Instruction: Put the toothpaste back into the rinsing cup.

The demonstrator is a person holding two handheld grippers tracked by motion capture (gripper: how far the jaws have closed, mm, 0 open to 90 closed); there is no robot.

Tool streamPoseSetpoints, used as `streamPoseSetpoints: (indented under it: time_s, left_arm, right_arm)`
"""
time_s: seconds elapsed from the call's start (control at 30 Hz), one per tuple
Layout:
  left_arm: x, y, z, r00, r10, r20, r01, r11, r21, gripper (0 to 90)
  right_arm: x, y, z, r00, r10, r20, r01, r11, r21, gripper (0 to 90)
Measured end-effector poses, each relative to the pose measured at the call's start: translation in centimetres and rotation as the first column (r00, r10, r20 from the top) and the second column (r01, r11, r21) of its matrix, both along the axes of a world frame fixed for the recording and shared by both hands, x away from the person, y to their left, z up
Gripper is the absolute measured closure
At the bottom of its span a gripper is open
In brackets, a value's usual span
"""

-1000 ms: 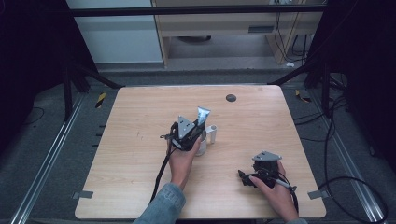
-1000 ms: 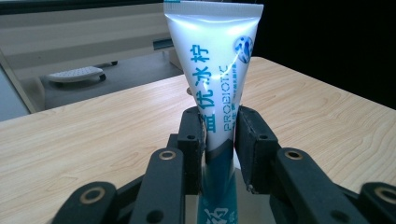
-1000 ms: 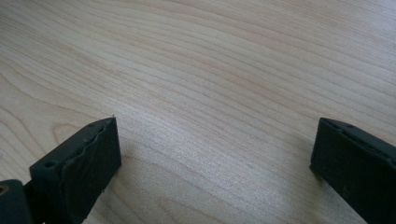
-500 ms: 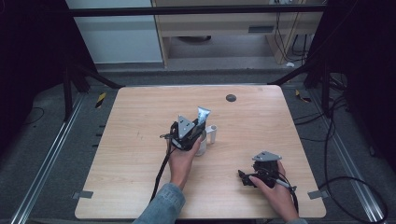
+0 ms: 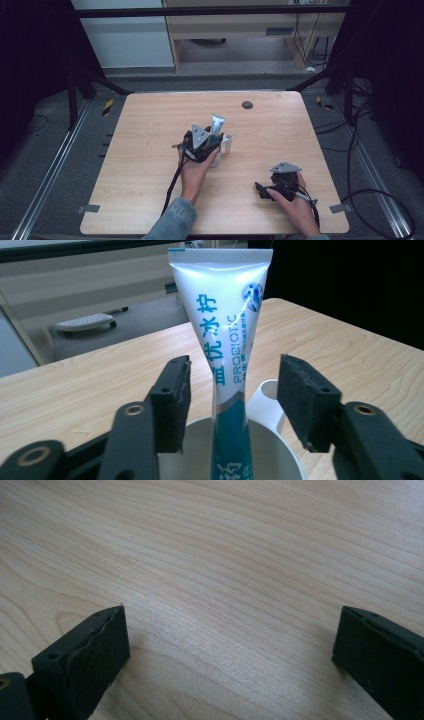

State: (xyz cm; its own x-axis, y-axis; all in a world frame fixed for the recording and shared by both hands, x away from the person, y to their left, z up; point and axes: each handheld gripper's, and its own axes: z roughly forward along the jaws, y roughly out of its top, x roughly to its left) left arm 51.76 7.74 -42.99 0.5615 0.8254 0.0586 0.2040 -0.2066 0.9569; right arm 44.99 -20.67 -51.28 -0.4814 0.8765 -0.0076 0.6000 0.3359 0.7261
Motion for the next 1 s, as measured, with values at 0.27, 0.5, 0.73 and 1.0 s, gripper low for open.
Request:
streamPoseSetpoints:
  time_s: [0.27, 0.5, 0.73, 1.0]
  left_arm:
    - [-0.03, -0.06, 0.09, 0.9991, -0.032, -0.028, 0.032, 0.9994, 0.014, 35.5]
    - [-0.11, -0.05, 0.27, 0.9983, -0.044, -0.037, 0.045, 0.9983, 0.035, 25.2]
    - [-0.5, -0.03, 0.55, 0.9984, -0.036, -0.044, 0.04, 0.9949, 0.092, 16.7]
    - [-0.69, -0.12, 0.89, 0.9977, -0.044, -0.051, 0.048, 0.9951, 0.087, 12.9]
  right_arm:
    - [0.0, 0.0, 0.0, 1.0, 0.001, 0.0, -0.001, 1.0, 0.0, 1.7]
    - [0.0, 0.0, 0.0, 1.0, 0.0, 0.0, 0.0, 1.0, 0.0, 1.7]
    - [0.0, 0.0, 0.0, 1.0, 0.0, 0.0, 0.0, 1.0, 0.0, 1.7]
    - [0.0, 0.0, 0.0, 1.0, 0.0, 0.0, 0.0, 1.0, 0.0, 1.7]
